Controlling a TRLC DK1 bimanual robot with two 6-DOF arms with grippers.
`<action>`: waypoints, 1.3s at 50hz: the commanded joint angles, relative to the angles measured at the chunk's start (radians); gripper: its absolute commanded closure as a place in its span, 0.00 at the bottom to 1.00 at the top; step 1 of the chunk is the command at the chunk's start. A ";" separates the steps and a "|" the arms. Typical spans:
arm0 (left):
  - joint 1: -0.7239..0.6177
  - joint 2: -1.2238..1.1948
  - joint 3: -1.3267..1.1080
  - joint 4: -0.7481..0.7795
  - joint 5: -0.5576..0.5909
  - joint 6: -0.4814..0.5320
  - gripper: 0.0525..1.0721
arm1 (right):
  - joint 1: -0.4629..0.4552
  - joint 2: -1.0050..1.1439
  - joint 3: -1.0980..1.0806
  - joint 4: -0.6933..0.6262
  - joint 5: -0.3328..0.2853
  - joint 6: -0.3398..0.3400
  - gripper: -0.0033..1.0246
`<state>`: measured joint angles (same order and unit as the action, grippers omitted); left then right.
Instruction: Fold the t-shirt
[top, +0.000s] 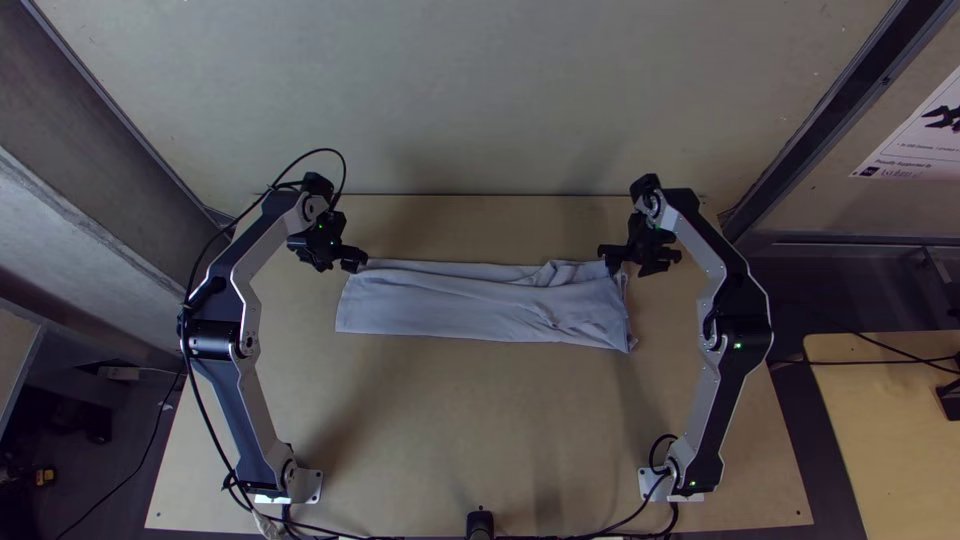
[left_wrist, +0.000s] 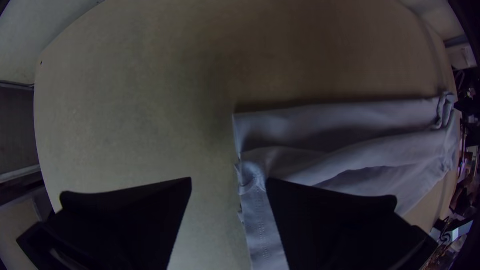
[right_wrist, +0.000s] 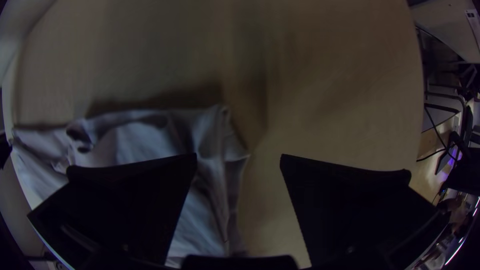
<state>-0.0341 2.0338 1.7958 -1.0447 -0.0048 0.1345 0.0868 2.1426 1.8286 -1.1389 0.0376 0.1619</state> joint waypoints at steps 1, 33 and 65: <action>0.036 -0.021 0.020 -0.003 0.032 -0.013 0.04 | -0.033 -0.069 0.031 0.008 0.018 0.025 0.04; 0.367 -0.195 -0.222 0.048 0.695 0.022 0.04 | -0.045 -0.426 0.040 -0.022 -0.018 0.064 0.04; 0.419 -0.165 -0.490 0.186 0.772 0.102 0.04 | 0.028 -0.518 -0.029 -0.059 -0.033 0.176 0.04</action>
<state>0.4015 1.8629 1.3594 -0.8707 0.7490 0.2108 0.0921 1.6558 1.8362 -1.1904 0.0101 0.3046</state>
